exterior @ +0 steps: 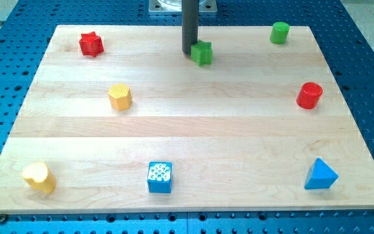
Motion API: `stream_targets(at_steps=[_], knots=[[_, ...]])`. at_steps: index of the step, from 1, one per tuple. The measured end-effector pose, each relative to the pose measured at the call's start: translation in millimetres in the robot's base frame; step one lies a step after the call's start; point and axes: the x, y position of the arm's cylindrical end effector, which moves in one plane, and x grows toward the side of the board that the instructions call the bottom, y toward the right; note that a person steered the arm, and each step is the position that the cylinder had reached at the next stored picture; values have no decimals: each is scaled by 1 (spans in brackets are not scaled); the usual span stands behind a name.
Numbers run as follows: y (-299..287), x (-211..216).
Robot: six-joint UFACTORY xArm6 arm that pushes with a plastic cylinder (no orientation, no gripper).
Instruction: Move green star towards hexagon
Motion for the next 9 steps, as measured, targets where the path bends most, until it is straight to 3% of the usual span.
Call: stream_targets(at_steps=[1, 2, 3, 4, 5, 9], knots=[[17, 87], [-33, 123], [44, 127], [137, 89], [151, 13], [99, -3]])
